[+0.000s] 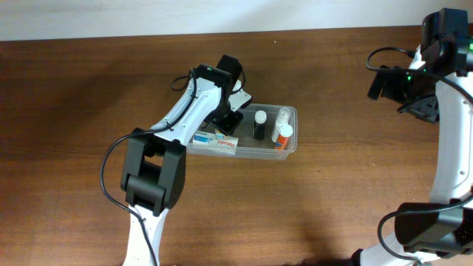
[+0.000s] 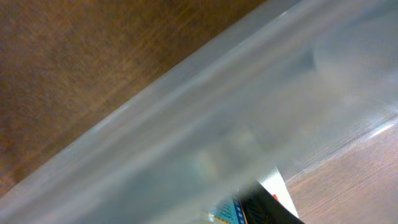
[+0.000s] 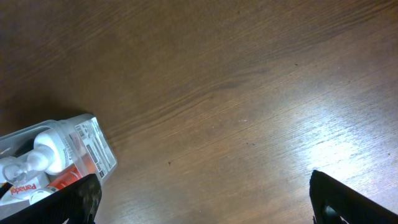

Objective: Pack container
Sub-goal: 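Lower the gold jar into the container beside the Panadol box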

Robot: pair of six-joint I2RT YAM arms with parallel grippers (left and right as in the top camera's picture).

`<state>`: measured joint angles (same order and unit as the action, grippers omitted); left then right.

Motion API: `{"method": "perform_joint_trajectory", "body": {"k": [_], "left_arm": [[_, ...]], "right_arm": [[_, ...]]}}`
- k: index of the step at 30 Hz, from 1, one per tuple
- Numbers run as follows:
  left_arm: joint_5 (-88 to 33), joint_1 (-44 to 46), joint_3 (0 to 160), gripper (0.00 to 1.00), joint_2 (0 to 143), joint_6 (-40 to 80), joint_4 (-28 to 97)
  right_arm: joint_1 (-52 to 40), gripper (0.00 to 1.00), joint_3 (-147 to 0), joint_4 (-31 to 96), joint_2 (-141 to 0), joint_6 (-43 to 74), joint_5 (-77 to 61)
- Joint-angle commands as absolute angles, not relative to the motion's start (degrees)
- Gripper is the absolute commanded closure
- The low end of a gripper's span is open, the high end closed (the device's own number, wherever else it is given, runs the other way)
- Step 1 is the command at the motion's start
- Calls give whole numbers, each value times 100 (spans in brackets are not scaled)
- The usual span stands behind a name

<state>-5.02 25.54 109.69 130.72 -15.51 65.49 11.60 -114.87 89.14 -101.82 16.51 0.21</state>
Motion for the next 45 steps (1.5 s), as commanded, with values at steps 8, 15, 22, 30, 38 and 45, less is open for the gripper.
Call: {"method": "perform_joint_trajectory", "body": {"k": [8,15,22,30,38,45], "left_arm": [[-462,2552,11415,70,13017,-1684,6427],[-399,2552,11415,70,13017,-1684,6278],[-399,2552,11415,63,13017,-1684,6276],[-399,2552,11415,62,13017,-1684,6274],[-399,2552,11415,57,13017,-1684,6233],[-399,2550,11415,57,13017,-1684,6233]], "right_arm": [[1170,2,-11513,8914,-10162,1682,71],[1170,2,-11513,8914,-10162,1682,73],[1170,2,-11513,8914,-10162,1682,71],[1170,2,-11513,8914,-10162,1682,71],[1170,2,-11513,8914,-10162,1682,73],[1170,2,-11513,8914,-10162,1682,73]]}}
